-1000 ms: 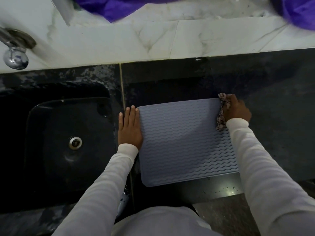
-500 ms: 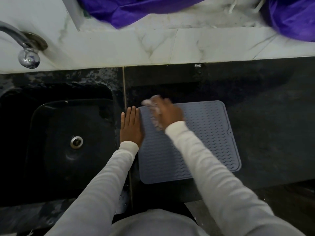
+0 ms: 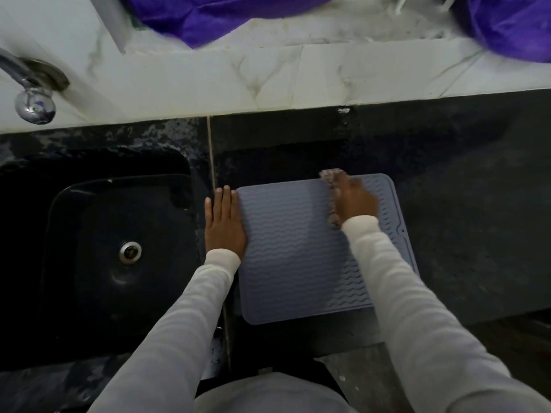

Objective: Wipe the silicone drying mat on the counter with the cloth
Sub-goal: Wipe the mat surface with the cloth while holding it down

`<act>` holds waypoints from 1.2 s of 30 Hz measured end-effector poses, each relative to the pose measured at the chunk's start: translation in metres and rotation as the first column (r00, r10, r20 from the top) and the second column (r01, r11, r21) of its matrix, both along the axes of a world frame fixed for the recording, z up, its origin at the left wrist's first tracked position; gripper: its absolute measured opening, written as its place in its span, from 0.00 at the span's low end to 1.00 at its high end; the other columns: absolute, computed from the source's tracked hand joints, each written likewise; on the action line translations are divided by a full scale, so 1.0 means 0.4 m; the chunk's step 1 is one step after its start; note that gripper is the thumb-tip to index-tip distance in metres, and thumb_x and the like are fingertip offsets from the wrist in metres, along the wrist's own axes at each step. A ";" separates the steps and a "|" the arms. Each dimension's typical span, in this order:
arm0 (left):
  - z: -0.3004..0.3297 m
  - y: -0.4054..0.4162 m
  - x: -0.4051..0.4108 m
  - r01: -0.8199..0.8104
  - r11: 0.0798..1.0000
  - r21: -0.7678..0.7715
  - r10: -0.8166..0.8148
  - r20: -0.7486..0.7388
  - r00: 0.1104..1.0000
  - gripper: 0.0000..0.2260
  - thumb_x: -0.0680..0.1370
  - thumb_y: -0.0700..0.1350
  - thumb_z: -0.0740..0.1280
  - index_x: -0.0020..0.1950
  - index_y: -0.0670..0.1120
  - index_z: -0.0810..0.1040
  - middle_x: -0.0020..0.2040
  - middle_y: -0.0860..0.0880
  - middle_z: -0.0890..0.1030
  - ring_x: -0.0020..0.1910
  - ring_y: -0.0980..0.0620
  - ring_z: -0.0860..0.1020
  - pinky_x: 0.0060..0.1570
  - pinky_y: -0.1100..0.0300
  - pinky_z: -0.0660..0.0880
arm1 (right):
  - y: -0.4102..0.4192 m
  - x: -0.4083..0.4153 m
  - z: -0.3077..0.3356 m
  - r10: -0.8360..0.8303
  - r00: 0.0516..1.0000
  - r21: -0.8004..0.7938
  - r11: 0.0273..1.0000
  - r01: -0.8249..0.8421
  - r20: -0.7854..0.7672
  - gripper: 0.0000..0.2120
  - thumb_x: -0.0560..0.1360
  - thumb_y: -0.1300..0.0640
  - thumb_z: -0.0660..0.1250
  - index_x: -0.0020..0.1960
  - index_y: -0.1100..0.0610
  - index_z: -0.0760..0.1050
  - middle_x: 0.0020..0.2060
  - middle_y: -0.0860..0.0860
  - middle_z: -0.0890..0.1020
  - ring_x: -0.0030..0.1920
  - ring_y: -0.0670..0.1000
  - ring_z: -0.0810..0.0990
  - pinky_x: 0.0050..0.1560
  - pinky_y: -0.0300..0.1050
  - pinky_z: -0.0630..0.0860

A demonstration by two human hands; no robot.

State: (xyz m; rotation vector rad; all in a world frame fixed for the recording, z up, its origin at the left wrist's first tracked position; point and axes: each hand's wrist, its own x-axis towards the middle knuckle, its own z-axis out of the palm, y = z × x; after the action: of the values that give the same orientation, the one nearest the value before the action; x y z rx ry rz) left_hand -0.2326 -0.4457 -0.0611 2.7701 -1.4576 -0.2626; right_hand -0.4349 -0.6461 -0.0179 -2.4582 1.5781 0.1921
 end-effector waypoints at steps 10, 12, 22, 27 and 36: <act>0.001 0.001 -0.004 -0.025 0.999 -0.023 0.025 0.014 1.000 0.27 0.82 0.41 0.50 0.80 0.42 0.44 0.81 0.44 0.46 0.80 0.46 0.42 0.71 0.51 0.25 | -0.142 -0.218 0.009 -0.274 0.960 -0.093 0.959 0.268 -0.059 0.17 0.80 0.52 0.55 0.69 0.50 0.64 0.57 0.63 0.74 0.50 0.69 0.78 0.49 0.59 0.73; -0.001 0.002 -0.007 -0.031 0.999 -0.034 0.031 0.008 0.999 0.27 0.82 0.40 0.51 0.80 0.42 0.46 0.81 0.44 0.47 0.80 0.46 0.43 0.71 0.52 0.24 | -0.134 -0.210 0.011 -0.293 0.955 -0.083 0.953 0.290 -0.033 0.17 0.80 0.52 0.55 0.69 0.51 0.64 0.57 0.63 0.73 0.50 0.69 0.78 0.49 0.59 0.73; 0.004 0.009 -0.002 -0.009 1.000 -0.027 0.009 -0.016 1.000 0.27 0.83 0.42 0.48 0.80 0.44 0.42 0.81 0.45 0.45 0.80 0.45 0.42 0.75 0.47 0.33 | -0.030 -0.193 0.112 -0.208 0.947 -0.111 0.964 0.240 0.244 0.20 0.77 0.50 0.63 0.68 0.48 0.69 0.57 0.59 0.76 0.50 0.65 0.79 0.48 0.57 0.74; 0.006 0.015 -0.001 0.018 1.000 -0.018 -0.018 -0.012 1.000 0.27 0.83 0.42 0.48 0.80 0.43 0.42 0.81 0.44 0.45 0.80 0.45 0.42 0.75 0.48 0.32 | 0.119 -0.203 0.181 -0.031 0.952 -0.035 0.998 0.044 0.303 0.19 0.75 0.50 0.67 0.65 0.45 0.73 0.56 0.54 0.80 0.53 0.60 0.79 0.50 0.53 0.76; 0.041 -0.059 -0.056 0.235 0.936 -0.264 -0.260 -0.065 0.963 0.28 0.79 0.37 0.52 0.80 0.41 0.51 0.80 0.42 0.52 0.80 0.44 0.48 0.78 0.48 0.41 | 0.145 -0.337 0.118 -0.257 0.921 0.040 0.966 0.257 0.292 0.18 0.76 0.51 0.64 0.66 0.46 0.71 0.58 0.58 0.77 0.54 0.63 0.78 0.53 0.53 0.75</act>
State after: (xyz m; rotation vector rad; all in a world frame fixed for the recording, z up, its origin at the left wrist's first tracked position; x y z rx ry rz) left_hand -0.2549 -0.4692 -0.0448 2.3419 -1.6829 -0.1933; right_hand -0.5698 -0.5881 0.0292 -2.1250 1.7360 -0.2081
